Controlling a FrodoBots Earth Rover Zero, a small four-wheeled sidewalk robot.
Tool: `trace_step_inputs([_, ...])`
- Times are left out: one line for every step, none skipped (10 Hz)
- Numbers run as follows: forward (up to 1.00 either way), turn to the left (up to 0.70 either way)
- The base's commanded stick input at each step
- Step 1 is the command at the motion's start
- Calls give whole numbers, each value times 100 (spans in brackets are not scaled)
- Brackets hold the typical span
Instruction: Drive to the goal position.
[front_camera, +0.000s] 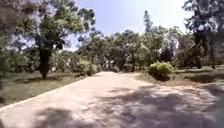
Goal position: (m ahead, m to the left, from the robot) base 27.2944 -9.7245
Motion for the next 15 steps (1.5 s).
trace_step_inputs([70, 0])
trace_step_inputs([70, 0])
trace_step_inputs([70, 0])
trace_step_inputs([70, 0])
trace_step_inputs([70, 0])
trace_step_inputs([70, 0])
trace_step_inputs([70, 0])
trace_step_inputs([70, 0])
trace_step_inputs([70, 0])
trace_step_inputs([70, 0])
trace_step_inputs([70, 0])
trace_step_inputs([70, 0])
trace_step_inputs([70, 0])
trace_step_inputs([70, 0])
trace_step_inputs([70, 0])
